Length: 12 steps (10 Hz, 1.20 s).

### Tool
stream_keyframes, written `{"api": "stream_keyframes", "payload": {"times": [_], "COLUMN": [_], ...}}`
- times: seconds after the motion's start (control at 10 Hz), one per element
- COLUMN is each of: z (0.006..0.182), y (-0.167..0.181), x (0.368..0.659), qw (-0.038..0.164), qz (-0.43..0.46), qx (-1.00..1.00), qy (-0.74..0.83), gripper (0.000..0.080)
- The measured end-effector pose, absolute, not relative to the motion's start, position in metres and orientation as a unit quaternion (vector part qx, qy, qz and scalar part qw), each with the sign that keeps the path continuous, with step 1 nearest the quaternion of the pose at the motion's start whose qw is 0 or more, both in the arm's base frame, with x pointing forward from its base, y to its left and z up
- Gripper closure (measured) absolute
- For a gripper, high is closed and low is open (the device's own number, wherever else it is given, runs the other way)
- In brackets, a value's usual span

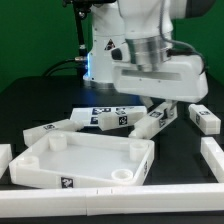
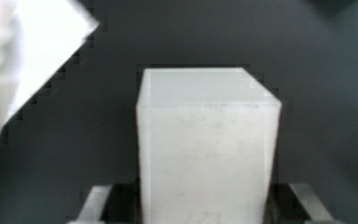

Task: Assemble desk

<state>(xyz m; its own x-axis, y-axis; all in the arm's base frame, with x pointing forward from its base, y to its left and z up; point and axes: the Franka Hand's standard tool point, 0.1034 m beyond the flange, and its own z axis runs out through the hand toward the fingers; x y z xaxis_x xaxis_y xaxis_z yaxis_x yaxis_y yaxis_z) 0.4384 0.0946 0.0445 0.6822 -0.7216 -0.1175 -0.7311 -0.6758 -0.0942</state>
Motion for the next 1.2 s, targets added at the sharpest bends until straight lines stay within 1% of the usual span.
{"api": "stream_keyframes", "payload": {"times": [0.1, 0.4, 0.6, 0.7, 0.8, 1.0, 1.2], "z": [0.046, 0.046, 0.062, 0.062, 0.060, 0.060, 0.060], "y": [0.101, 0.099, 0.099, 0.097, 0.093, 0.092, 0.092], "x": [0.439, 0.440, 0.439, 0.436, 0.436, 0.436, 0.435], "qw": [0.068, 0.069, 0.072, 0.072, 0.078, 0.079, 0.079], "qz": [0.035, 0.032, 0.032, 0.025, 0.027, 0.021, 0.022], "qx": [-0.916, -0.931, -0.926, -0.923, -0.922, -0.949, -0.947], "qy": [0.394, 0.356, 0.370, 0.378, 0.379, 0.304, 0.311], "gripper": [0.0515, 0.0515, 0.0515, 0.0515, 0.0515, 0.0515, 0.0515]}}
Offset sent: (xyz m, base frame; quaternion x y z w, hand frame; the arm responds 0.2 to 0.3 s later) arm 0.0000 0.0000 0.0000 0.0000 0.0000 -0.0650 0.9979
